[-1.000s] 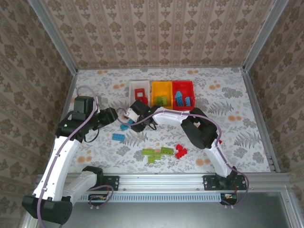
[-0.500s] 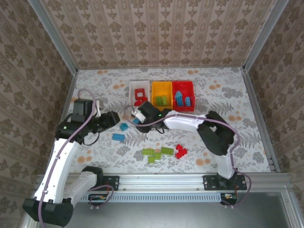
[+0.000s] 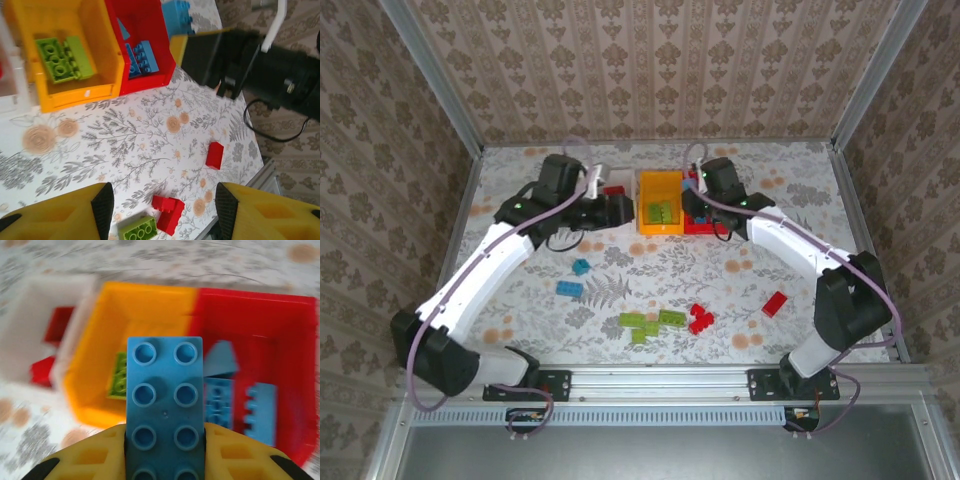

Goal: Sort the legos into containers by color

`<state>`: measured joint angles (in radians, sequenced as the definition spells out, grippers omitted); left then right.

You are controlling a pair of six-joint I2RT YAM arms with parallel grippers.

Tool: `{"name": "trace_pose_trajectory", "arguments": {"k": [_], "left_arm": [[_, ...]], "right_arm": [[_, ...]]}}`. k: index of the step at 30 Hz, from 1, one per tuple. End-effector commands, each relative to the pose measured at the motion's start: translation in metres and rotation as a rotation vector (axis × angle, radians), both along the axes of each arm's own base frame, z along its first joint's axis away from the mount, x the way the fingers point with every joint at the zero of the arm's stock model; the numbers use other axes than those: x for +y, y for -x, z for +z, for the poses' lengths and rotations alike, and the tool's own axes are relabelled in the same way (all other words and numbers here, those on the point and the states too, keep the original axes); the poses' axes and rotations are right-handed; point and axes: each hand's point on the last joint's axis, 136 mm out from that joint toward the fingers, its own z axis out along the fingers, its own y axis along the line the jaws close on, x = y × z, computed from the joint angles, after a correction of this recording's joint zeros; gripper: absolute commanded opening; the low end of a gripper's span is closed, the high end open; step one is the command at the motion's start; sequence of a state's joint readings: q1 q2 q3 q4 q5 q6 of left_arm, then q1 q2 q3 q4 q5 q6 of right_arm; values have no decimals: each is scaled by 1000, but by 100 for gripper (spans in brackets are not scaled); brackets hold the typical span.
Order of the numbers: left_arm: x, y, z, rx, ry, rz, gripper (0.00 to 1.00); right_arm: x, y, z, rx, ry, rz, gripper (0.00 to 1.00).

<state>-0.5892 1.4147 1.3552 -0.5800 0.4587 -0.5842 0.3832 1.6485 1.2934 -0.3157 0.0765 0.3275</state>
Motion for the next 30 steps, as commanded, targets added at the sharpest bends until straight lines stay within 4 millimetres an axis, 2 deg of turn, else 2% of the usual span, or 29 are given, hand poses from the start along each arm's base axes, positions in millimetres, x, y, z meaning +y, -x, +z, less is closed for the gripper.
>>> {"name": "trace_pose_trajectory", "arguments": {"k": [1, 5, 9, 12, 16, 20, 27, 30], "left_arm": [[-29, -11, 9, -74, 10, -81, 60], [-50, -17, -3, -87, -42, -147, 59], [-58, -22, -13, -80, -53, -158, 59], [-60, -21, -17, -74, -56, -162, 59], [-60, -18, -22, -64, -63, -168, 59], [-62, -15, -28, -58, -69, -190, 59], [-65, -11, -38, -50, -90, -228, 59], [-66, -10, -37, -49, -87, -233, 59]], "right_arm": [[-19, -14, -18, 115, 5, -154, 21], [-30, -38, -36, 216, -14, -262, 21], [-36, -55, -53, 296, -24, -351, 23], [-41, -62, -67, 354, -39, -411, 25], [-38, -69, -83, 394, -57, -428, 28], [-38, -70, -98, 441, -64, -453, 37], [-38, -72, -99, 438, -81, -475, 45], [-35, -73, -95, 435, -98, -470, 52]]}}
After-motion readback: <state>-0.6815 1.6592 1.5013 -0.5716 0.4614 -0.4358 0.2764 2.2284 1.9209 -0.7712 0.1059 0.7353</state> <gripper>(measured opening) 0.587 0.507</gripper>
